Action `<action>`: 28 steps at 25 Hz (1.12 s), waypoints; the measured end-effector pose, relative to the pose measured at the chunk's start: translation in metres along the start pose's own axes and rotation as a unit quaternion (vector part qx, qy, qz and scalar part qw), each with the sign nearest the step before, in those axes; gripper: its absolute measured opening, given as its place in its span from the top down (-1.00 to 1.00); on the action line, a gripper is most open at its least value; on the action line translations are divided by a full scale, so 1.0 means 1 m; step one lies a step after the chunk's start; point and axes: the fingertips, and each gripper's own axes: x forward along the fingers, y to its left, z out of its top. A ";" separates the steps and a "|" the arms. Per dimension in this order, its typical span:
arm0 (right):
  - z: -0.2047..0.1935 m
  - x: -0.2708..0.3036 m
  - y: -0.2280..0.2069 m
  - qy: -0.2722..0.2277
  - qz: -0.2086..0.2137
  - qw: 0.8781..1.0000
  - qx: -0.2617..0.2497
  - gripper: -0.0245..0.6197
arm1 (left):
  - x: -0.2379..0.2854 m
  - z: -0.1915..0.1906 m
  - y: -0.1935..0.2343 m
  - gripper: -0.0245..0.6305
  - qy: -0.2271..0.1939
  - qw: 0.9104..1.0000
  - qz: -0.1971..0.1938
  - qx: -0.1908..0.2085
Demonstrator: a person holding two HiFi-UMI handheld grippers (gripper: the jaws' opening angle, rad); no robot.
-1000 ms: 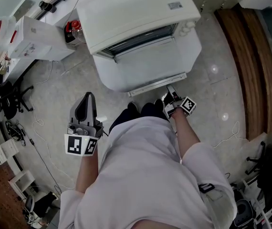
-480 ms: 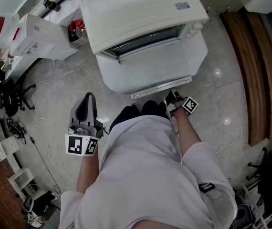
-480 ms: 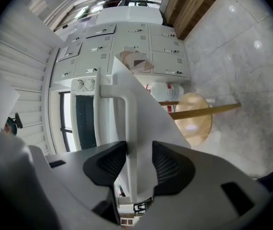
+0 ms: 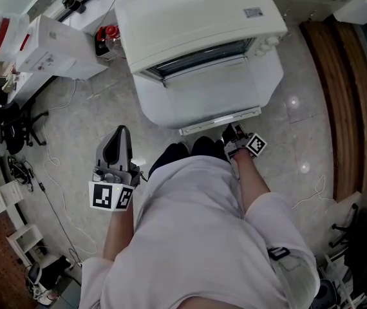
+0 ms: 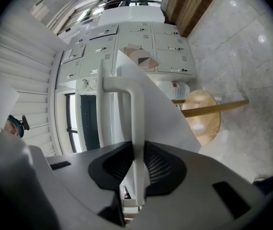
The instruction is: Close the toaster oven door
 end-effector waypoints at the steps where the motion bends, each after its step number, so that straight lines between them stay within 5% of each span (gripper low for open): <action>1: 0.000 -0.001 0.000 -0.001 0.000 1.000 0.001 0.68 | 0.000 0.000 0.000 0.86 0.001 1.000 0.000 -0.001; 28: -0.001 -0.007 0.023 -0.016 -0.034 0.999 -0.001 0.69 | -0.013 0.024 0.003 0.86 -0.015 1.000 -0.002 -0.006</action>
